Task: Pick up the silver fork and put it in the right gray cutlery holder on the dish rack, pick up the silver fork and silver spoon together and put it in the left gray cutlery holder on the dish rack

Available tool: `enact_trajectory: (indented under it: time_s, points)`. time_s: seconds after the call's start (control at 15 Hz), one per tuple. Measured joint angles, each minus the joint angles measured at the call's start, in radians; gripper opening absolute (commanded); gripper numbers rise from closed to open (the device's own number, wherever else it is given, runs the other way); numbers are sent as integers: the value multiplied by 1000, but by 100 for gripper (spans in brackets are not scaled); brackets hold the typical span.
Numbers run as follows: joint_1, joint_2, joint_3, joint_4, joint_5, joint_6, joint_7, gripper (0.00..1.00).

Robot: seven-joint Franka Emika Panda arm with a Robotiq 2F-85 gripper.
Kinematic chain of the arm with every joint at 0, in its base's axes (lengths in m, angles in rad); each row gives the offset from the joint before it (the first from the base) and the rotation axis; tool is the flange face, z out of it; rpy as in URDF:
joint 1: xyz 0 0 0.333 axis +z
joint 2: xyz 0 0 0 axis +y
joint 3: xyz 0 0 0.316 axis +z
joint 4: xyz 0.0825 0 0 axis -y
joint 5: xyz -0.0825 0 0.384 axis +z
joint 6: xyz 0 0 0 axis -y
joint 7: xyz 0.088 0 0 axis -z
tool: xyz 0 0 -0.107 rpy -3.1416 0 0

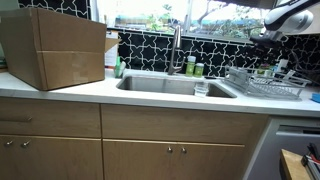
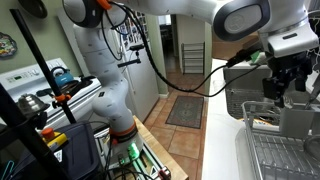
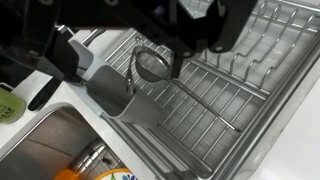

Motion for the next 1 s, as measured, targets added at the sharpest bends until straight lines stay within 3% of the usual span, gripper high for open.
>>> enact_trajectory:
  time_s: [0.07,0.2,0.6,0.73,0.87,0.93,1.0]
  points:
    - [8,12,-4,12,13,-13,-11,65]
    - [20,32,-12,33,27,-34,-22,57]
    - [39,68,-32,84,29,-72,-30,8]
    - [41,74,-36,94,29,-74,-30,1]
    - [42,77,-38,96,29,-74,-30,0]
    - [43,77,-39,99,29,-73,-30,22]
    - [44,77,-39,101,29,-73,-30,30]
